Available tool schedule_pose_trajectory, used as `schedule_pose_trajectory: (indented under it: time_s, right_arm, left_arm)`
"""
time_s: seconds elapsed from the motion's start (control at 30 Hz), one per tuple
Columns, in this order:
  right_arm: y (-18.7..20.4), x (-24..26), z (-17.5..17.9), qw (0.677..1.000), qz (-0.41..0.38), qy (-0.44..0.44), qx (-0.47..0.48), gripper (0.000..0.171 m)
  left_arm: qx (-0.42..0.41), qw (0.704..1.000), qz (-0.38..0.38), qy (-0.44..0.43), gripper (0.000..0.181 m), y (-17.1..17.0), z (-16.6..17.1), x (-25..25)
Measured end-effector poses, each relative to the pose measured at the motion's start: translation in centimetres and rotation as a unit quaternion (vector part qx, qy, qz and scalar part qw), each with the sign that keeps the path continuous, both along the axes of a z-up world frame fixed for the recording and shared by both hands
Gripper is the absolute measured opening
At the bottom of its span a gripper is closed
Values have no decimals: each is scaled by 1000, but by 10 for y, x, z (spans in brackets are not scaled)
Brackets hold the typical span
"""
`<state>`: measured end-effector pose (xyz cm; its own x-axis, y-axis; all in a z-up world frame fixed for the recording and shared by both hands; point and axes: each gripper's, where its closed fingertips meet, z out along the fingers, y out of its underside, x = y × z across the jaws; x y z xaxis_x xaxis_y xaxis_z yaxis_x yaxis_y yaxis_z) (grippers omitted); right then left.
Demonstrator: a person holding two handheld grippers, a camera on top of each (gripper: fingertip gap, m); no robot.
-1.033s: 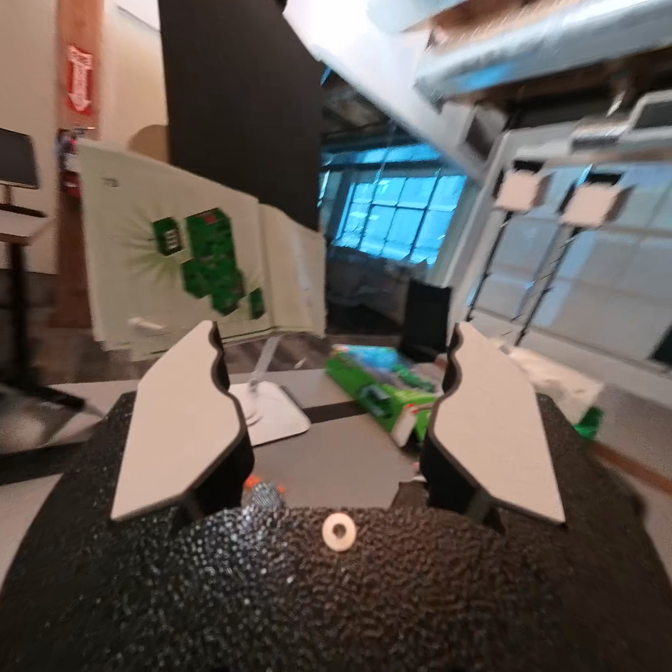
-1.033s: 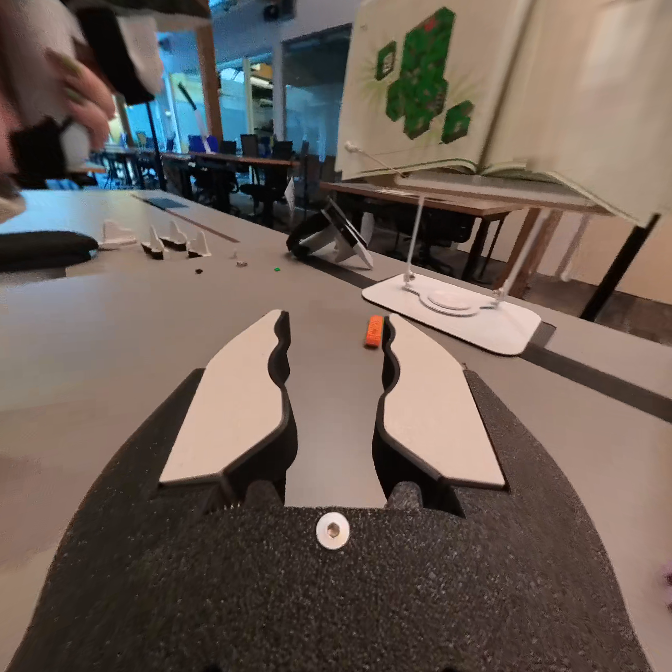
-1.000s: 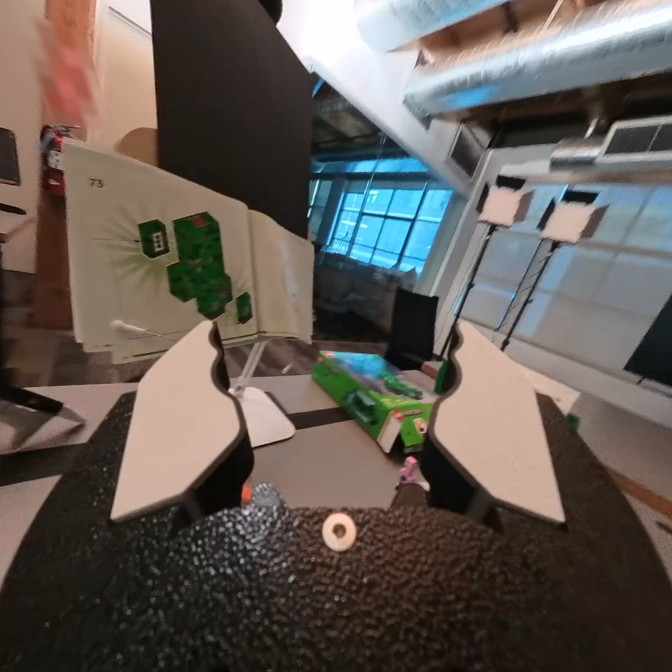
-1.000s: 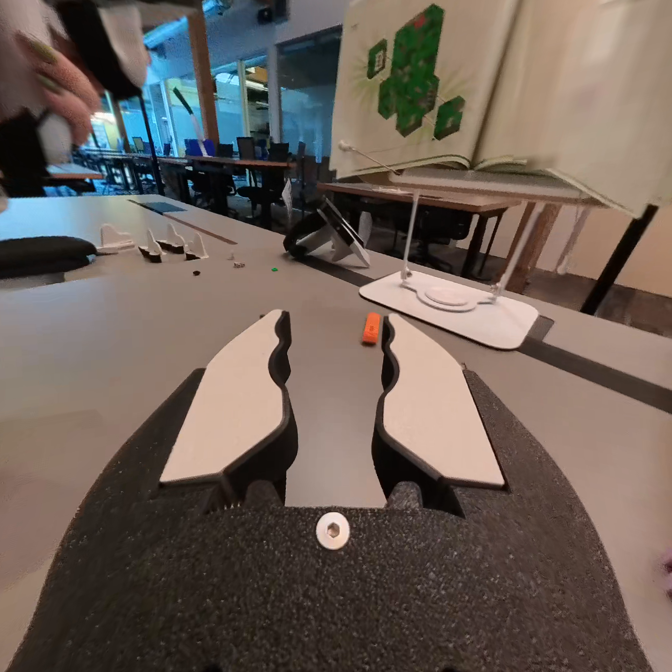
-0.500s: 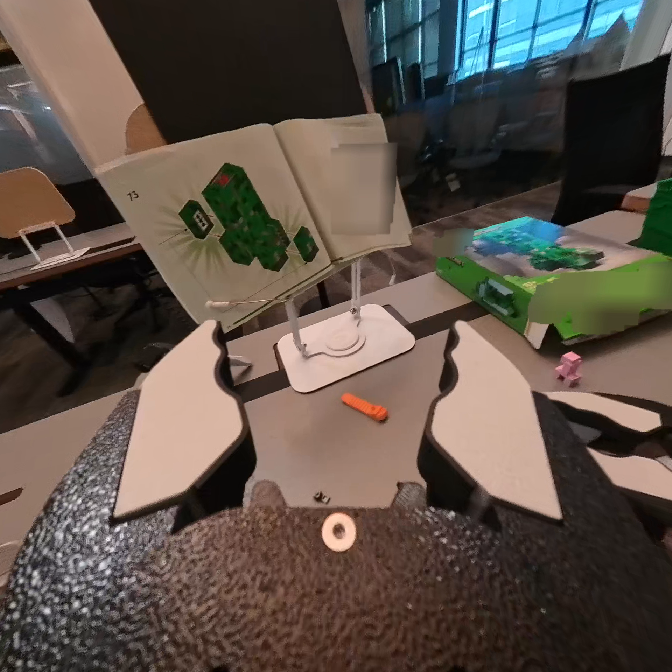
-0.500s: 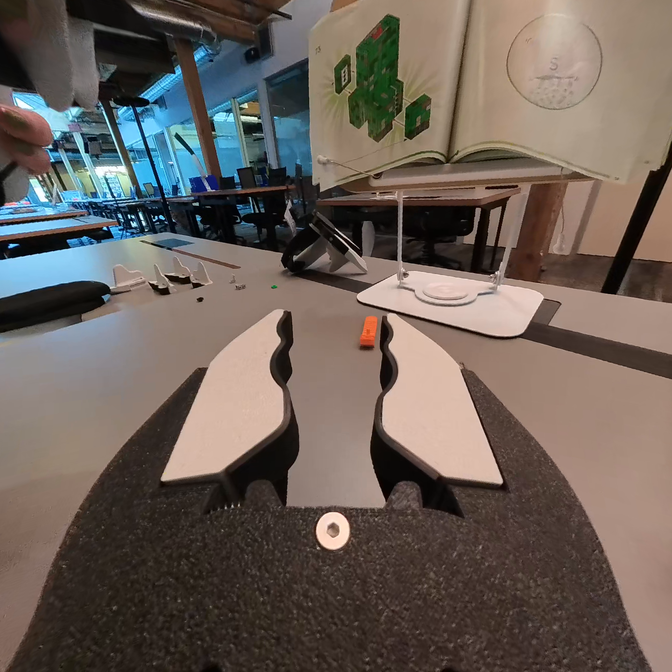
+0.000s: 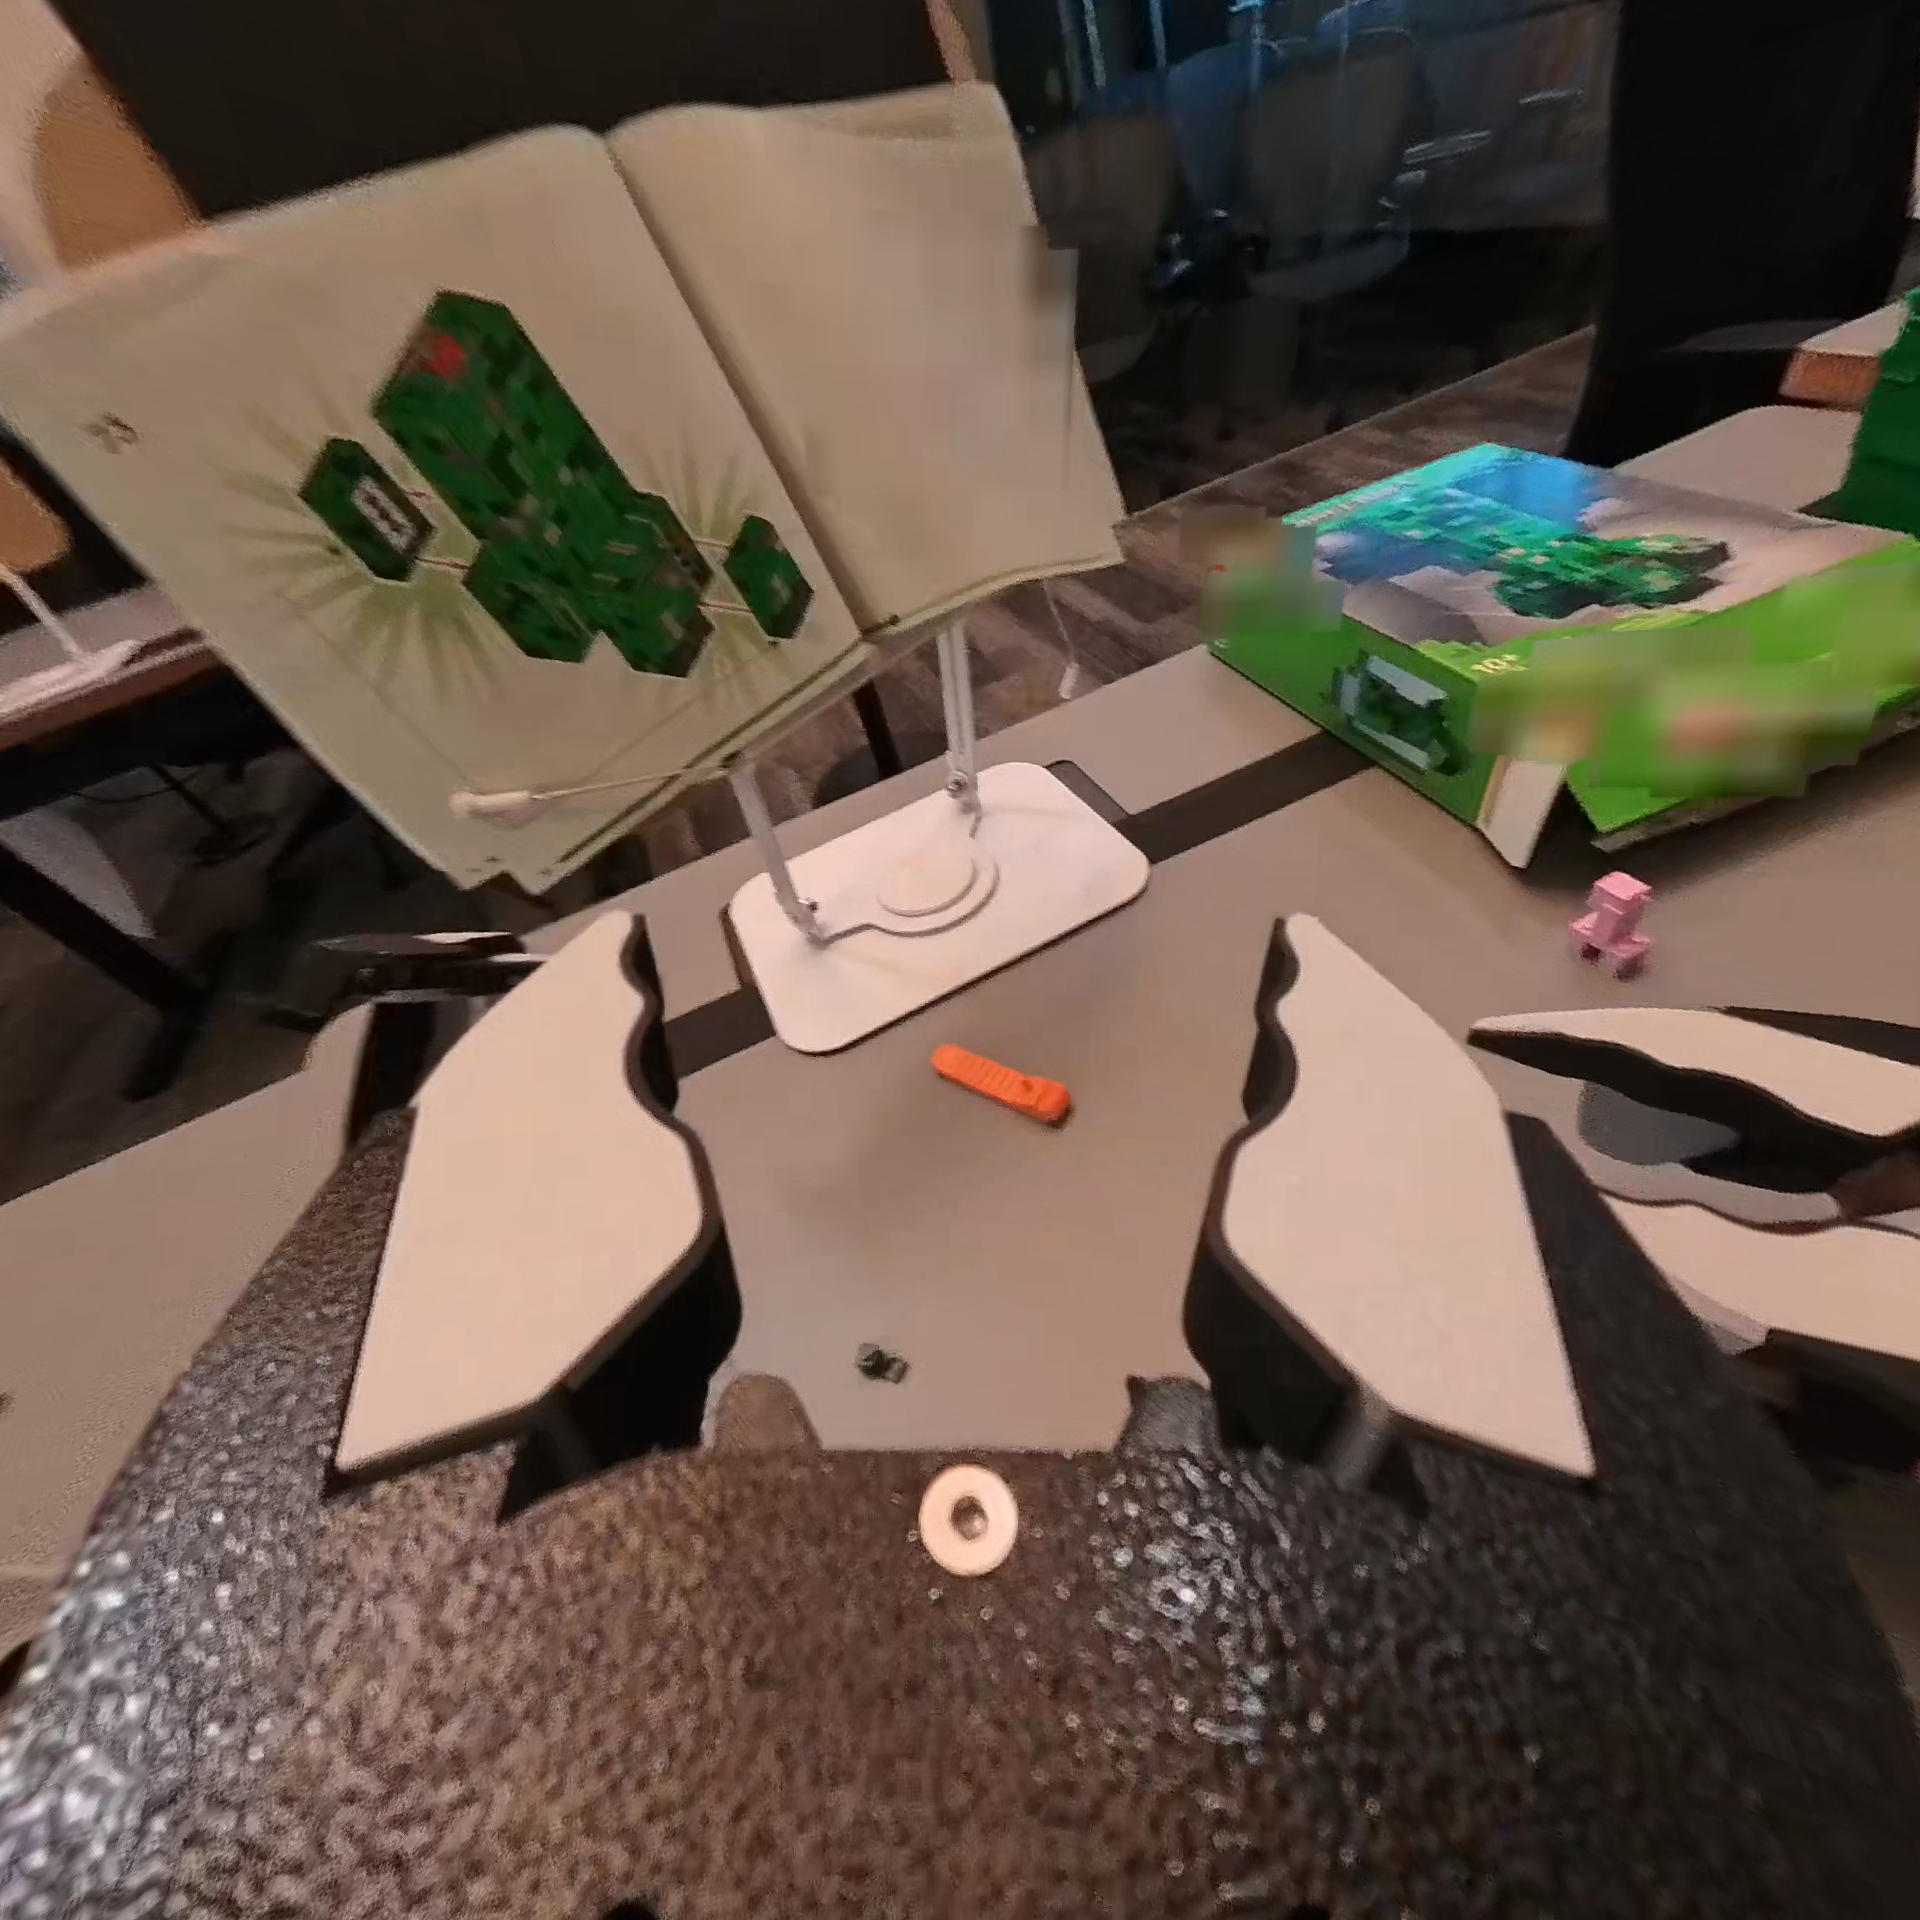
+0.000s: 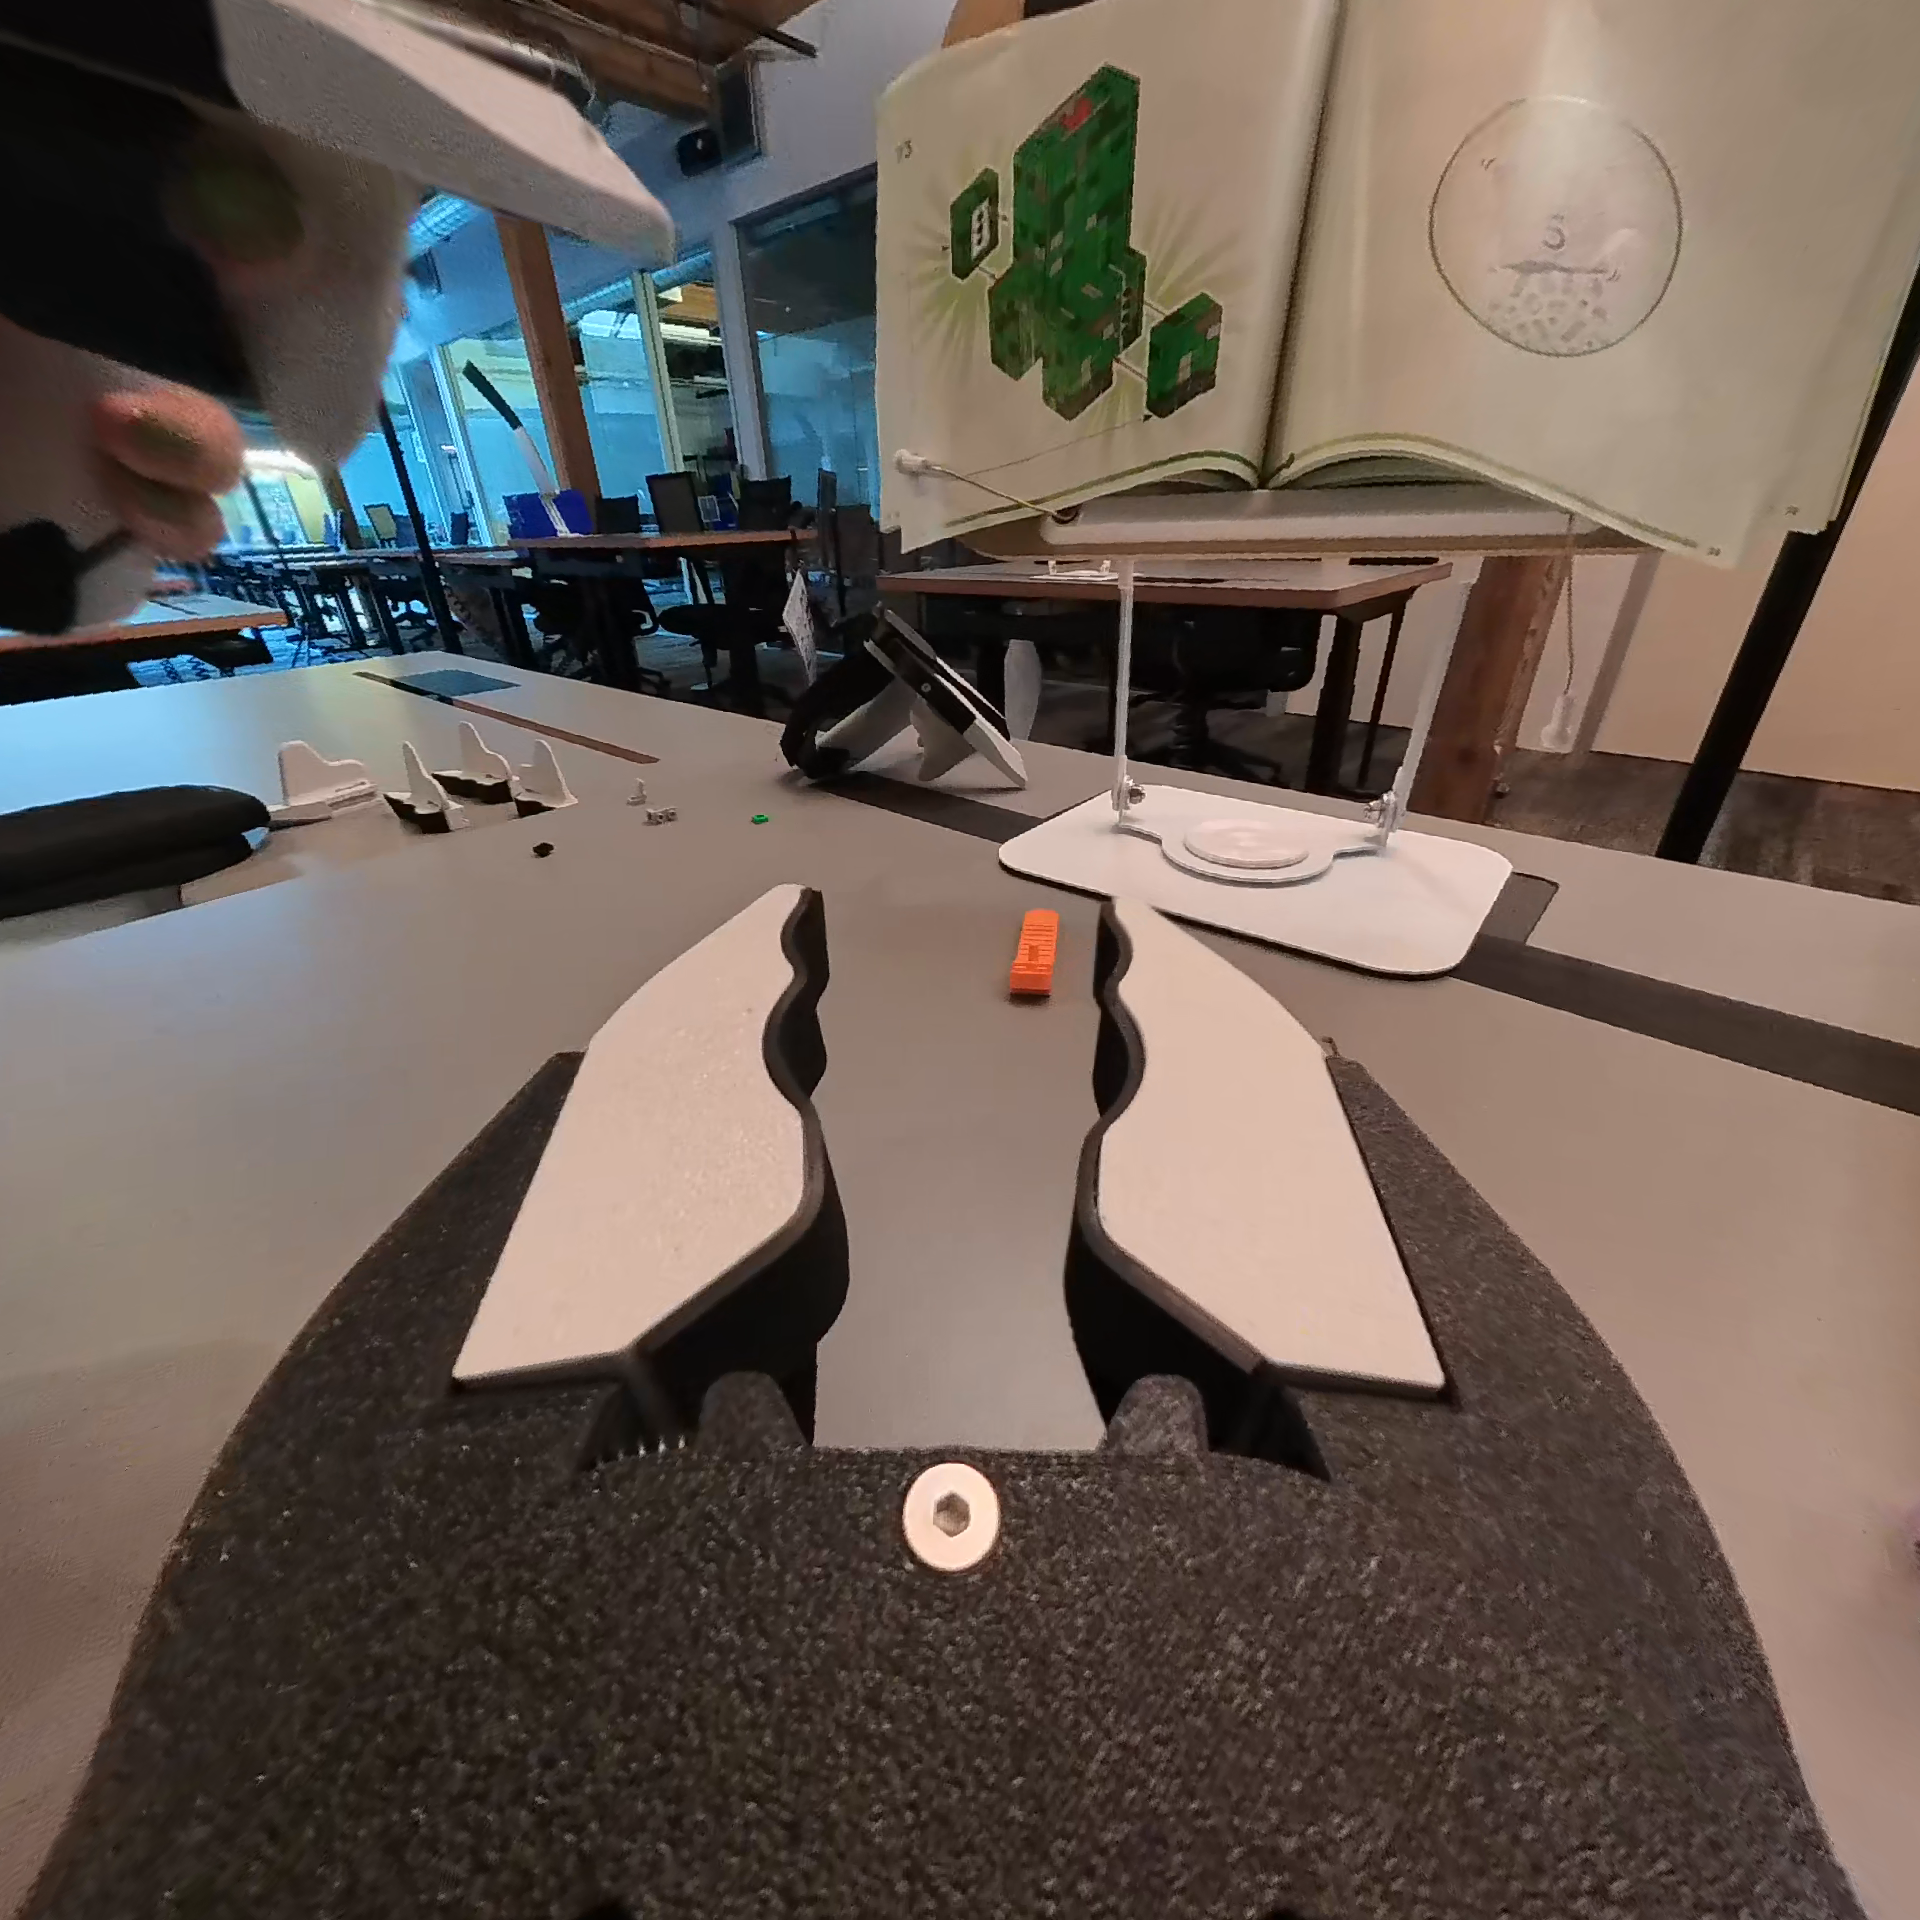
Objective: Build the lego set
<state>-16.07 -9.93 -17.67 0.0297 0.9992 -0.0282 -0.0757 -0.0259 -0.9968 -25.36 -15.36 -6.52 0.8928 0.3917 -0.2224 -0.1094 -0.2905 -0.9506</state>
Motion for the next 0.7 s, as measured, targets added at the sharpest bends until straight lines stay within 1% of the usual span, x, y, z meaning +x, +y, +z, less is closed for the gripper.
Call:
schedule_pose_trajectory:
  time_s: [0.13,0.23,0.33,0.4,0.43,0.5,0.57,0.6,0.63,0.7]
  right_arm:
    - [-10,8,8,1000,6,0,14,49]
    - [-26,31,33,999,31,15,19,49]
    - [-35,67,58,998,50,-5,46,48]
    - [-32,103,70,996,52,-17,72,48]
    - [-24,123,76,996,41,-24,77,49]
    - [5,168,90,996,-6,-34,85,47]
    - [59,220,109,987,-104,-31,122,44]
    - [96,250,119,973,-172,-33,148,41]
    - [139,284,128,953,-250,-37,169,38]
    - [226,356,140,900,-394,-41,180,33]
  left_arm:
    - [1,999,-44,-32,105,20,-19,9]
    - [40,998,-53,-23,101,35,-28,9]
    - [114,990,-69,-37,95,51,-37,17]
    - [151,982,-94,-65,92,63,-49,32]
    - [157,980,-101,-74,91,68,-58,38]
    - [155,978,-110,-81,91,78,-78,47]
    - [152,978,-117,-81,90,84,-95,54]
    - [157,977,-122,-81,90,86,-100,57]
    - [163,975,-126,-83,89,86,-105,60]
    - [179,970,-136,-96,89,86,-108,63]
